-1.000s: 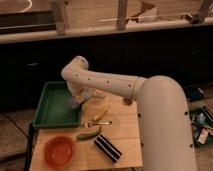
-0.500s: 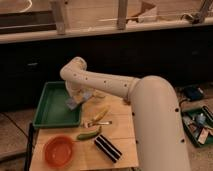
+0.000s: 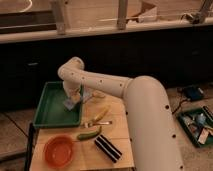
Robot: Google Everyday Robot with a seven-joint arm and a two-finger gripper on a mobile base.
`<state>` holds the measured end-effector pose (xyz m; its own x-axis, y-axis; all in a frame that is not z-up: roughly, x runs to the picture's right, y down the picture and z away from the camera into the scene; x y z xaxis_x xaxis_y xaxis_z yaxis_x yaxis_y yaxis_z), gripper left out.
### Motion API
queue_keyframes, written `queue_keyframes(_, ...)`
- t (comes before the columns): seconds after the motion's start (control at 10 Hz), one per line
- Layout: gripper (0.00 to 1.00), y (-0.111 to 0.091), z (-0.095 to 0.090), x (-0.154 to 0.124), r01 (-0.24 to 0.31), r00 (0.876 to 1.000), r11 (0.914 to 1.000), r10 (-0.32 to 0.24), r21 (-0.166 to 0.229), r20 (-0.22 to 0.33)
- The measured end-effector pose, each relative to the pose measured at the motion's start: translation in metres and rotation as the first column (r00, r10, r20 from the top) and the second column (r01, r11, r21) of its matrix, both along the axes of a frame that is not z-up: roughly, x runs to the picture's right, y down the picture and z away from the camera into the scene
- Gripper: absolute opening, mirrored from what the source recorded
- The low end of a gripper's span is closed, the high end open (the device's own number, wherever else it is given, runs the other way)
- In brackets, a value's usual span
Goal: Wipe tray with sponge
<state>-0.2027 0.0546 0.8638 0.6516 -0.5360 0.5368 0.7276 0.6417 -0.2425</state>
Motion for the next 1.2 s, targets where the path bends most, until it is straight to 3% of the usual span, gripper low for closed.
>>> queue_keyframes(0.3,0.00,0.004,0.003,-0.019,0.024,0.999,0.9996,-0.024,-0.010,0.026)
queue_keyframes(1.2,0.00,0.014,0.005,-0.023,0.069,0.996,0.9973,-0.067,-0.024,0.058)
